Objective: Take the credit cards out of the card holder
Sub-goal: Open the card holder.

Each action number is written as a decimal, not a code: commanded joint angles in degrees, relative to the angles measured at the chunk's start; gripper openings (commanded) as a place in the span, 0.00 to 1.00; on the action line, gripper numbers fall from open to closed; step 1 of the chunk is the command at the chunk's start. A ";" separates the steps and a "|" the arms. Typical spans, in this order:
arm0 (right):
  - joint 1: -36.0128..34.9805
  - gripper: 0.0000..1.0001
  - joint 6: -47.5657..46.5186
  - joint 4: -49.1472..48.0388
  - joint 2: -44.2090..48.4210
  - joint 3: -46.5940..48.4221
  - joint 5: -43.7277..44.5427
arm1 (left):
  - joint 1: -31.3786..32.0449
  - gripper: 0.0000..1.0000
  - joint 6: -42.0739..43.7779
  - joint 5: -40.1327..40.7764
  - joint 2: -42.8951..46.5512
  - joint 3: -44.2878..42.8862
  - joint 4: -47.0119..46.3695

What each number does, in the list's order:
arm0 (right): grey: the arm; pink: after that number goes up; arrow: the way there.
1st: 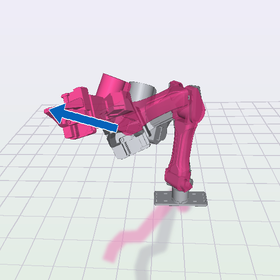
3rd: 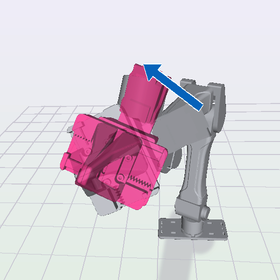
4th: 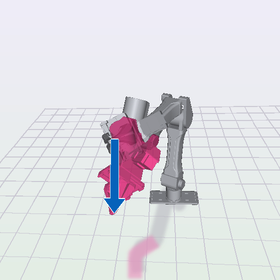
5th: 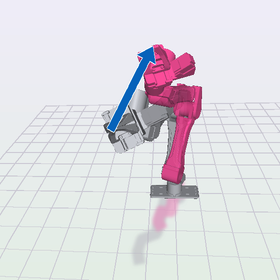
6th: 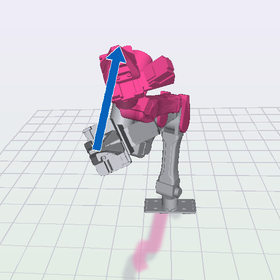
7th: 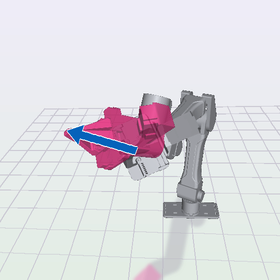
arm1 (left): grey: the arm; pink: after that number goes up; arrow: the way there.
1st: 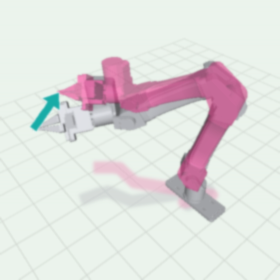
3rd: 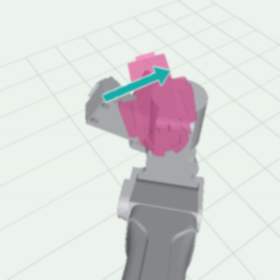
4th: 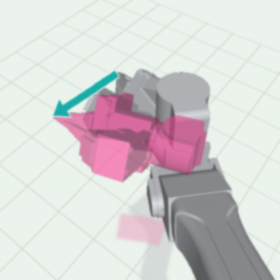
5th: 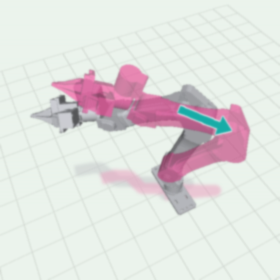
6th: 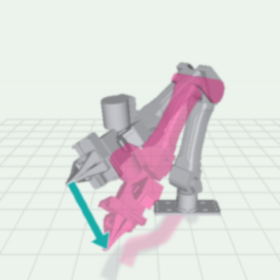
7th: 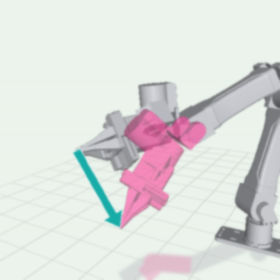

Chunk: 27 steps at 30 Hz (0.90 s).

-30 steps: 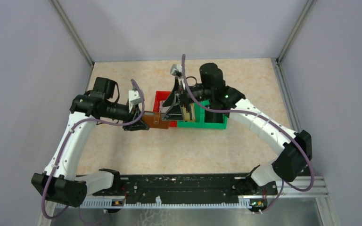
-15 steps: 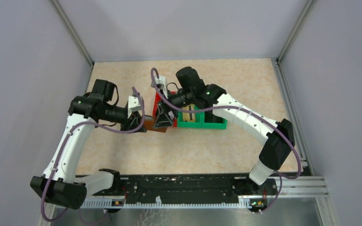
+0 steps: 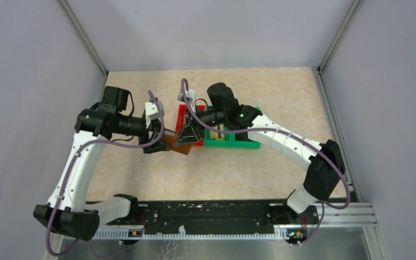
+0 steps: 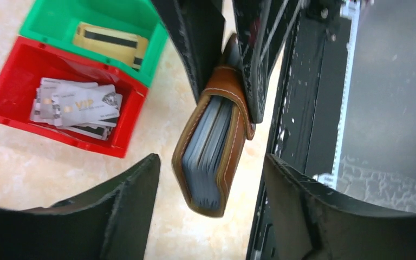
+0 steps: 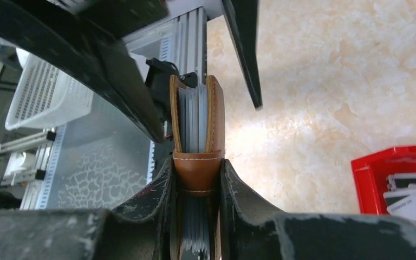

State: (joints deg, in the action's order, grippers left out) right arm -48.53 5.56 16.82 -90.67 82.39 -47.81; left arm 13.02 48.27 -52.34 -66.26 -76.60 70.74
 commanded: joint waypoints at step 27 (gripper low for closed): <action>4.33 0.00 42.97 -73.12 18.60 -31.80 18.43 | -5.31 0.71 -85.59 -28.30 8.62 12.43 -69.48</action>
State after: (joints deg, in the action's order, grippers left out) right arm -42.61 45.21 -46.33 -71.05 50.11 -32.14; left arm 7.92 -26.17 -78.94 -59.79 -65.84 15.25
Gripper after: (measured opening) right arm 0.246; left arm 0.739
